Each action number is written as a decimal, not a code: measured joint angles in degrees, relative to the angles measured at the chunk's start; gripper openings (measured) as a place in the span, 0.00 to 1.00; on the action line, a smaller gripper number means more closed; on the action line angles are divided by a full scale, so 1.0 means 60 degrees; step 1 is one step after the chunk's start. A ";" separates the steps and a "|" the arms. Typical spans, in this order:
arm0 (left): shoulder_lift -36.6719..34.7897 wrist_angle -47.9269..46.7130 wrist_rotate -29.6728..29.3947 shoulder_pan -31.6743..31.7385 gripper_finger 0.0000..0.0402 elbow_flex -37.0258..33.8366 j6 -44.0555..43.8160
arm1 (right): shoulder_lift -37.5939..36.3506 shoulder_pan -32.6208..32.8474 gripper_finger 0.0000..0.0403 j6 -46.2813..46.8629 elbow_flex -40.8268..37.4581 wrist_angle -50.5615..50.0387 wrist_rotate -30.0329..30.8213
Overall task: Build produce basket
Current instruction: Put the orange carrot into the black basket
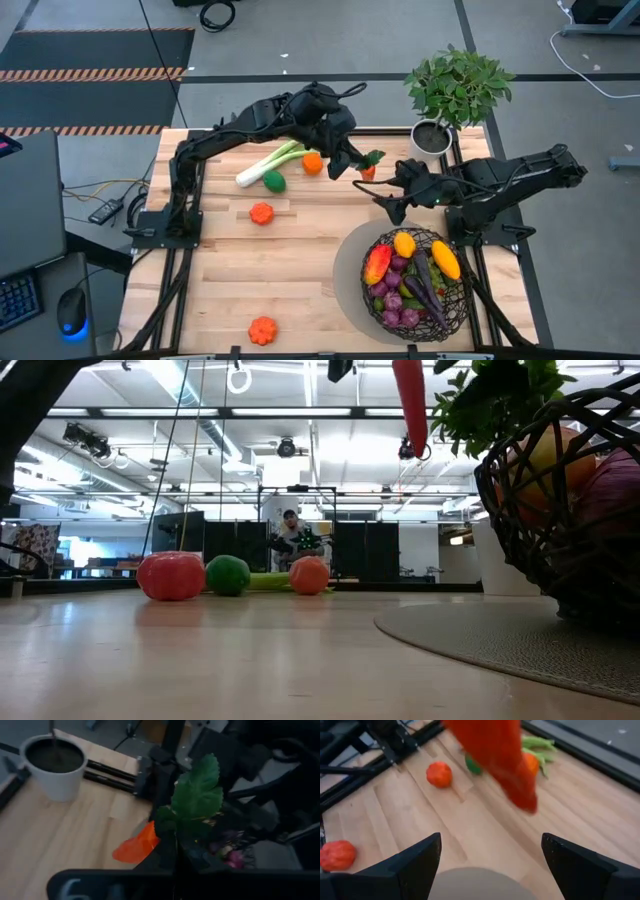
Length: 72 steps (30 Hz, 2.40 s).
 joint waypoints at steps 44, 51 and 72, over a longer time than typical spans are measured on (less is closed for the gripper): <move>-0.0106 0.2361 -0.0602 -0.0567 0.01 0.0000 -0.3350 | -0.0625 -0.0820 0.83 -0.4101 0.0000 0.2220 0.0422; -0.0106 0.2348 -0.0595 -0.0629 0.01 0.0000 -0.3318 | -0.0616 -0.0895 0.56 -0.4102 0.0000 0.2159 0.0457; -0.0095 0.2386 -0.0417 -0.0450 0.48 -0.0004 -0.2811 | -0.0619 -0.0964 0.25 -0.4101 0.0000 0.1849 -0.0407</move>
